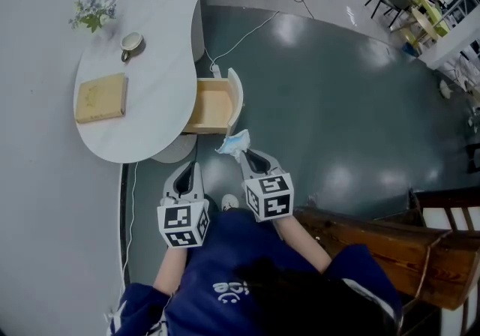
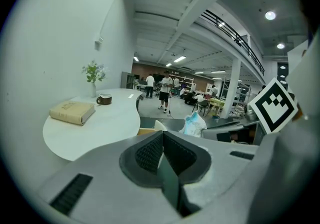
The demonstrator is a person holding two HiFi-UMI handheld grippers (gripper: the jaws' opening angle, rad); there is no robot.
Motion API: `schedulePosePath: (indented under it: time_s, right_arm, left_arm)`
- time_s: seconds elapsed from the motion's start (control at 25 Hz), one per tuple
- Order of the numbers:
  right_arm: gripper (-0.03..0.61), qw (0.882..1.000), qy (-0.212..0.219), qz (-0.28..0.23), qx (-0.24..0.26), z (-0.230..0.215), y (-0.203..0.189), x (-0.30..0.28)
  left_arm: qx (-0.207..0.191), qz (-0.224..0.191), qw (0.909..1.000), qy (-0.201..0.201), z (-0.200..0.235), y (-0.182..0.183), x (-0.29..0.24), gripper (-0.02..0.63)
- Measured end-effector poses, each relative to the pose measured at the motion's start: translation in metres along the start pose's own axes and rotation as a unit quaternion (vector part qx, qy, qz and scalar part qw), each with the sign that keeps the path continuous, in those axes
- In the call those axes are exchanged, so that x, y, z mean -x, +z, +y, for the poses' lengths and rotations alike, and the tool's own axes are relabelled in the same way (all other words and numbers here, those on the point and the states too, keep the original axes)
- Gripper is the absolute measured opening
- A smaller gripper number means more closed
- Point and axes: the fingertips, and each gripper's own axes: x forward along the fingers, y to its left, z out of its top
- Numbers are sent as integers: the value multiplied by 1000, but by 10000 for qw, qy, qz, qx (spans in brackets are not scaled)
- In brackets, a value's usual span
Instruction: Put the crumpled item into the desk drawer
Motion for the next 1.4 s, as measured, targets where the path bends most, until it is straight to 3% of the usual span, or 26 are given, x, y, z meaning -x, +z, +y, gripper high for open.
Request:
schedulePosePath:
  time_s: [0.36,0.68,1.0,1.4]
  right_arm:
    - [35,9996,-180,23,-230,-15,0,-17]
    - [35,9987,-387,-23,-334,-30,35,-59]
    - [34,9952,-531,130,-815,-38,57,-110]
    - [34,9905,-895,505,-910,-43,71,-154]
  left_arm:
    - [-121,215,9996,-134,8,-7,-32,5]
    - [-371,236,9981,-422,34,23,-95,5]
    - [-519,195,9953,-799,68,55,-152,5]
    - [-478,253,9944,-909,112,76,-186,5]
